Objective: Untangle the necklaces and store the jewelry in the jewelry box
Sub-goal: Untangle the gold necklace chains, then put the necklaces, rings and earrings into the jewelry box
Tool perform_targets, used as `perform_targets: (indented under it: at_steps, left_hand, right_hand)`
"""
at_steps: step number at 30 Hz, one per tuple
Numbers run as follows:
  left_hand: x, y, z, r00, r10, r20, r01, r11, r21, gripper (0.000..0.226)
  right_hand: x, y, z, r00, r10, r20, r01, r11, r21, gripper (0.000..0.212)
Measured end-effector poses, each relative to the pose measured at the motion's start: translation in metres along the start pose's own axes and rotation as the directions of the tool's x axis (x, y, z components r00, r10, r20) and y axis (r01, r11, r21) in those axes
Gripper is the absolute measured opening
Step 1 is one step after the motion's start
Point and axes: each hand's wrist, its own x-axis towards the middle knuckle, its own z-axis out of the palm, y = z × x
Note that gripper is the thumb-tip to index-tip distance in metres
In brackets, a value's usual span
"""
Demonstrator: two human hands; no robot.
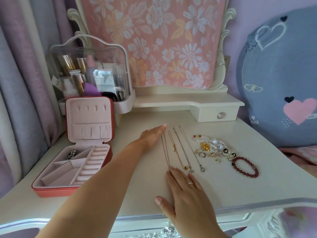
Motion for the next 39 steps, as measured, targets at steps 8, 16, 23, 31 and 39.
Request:
perform_targets:
  at_steps: [8, 16, 23, 31, 39]
  left_hand:
    - [-0.024, 0.005, -0.01, 0.998, 0.038, 0.056, -0.034, 0.996, -0.079, 0.077]
    - [-0.092, 0.003, -0.06, 0.986, 0.169, -0.009, -0.169, 0.986, -0.014, 0.065]
    - [-0.148, -0.053, -0.111, 0.959, 0.151, -0.241, -0.164, 0.986, -0.035, 0.064]
    - [-0.184, -0.128, -0.149, 0.928, -0.012, -0.373, -0.056, 0.984, -0.171, 0.05]
    - [-0.189, -0.147, -0.142, 0.949, -0.227, -0.217, 0.045, 0.782, -0.622, 0.063]
  right_hand:
    - [-0.002, 0.004, 0.003, 0.994, -0.074, -0.084, 0.075, 0.997, 0.014, 0.069]
    - [0.013, -0.019, -0.011, 0.983, -0.106, -0.148, 0.151, 0.926, 0.347, 0.084]
    - [0.042, -0.086, -0.002, 0.988, -0.157, 0.003, 0.126, 0.805, 0.579, 0.076]
    - [0.064, -0.134, 0.004, 0.978, -0.198, 0.063, 0.092, 0.682, 0.726, 0.049]
    - [0.076, -0.137, 0.016, 0.976, -0.217, 0.036, 0.117, 0.653, 0.748, 0.043]
